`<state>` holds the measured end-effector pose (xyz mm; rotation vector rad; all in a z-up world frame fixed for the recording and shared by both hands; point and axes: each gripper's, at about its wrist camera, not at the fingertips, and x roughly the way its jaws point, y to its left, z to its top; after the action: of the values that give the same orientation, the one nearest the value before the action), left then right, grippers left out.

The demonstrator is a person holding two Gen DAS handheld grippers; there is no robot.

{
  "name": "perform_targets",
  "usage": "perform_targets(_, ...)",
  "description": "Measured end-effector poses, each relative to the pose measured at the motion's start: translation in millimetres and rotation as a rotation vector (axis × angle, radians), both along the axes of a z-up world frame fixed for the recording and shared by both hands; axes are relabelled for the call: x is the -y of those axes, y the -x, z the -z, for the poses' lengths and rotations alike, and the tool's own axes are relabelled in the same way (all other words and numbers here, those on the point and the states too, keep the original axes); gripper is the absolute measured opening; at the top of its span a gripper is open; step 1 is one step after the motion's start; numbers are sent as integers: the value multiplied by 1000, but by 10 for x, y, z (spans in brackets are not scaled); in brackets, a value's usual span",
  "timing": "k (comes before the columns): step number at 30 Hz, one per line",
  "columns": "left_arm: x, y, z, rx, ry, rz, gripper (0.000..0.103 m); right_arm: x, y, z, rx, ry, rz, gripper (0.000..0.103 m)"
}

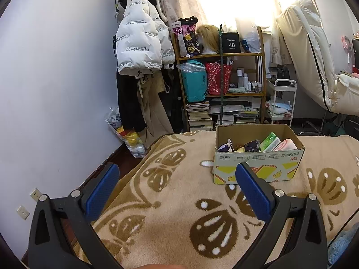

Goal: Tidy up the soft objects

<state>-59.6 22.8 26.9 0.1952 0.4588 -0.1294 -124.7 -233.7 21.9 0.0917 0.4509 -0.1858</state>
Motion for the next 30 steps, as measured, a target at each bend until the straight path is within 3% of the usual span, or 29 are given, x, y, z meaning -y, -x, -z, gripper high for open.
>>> perform_targets(30,-44,-2,-31,0,17,-7,102,-9,-12,23,-12,-10,3,103)
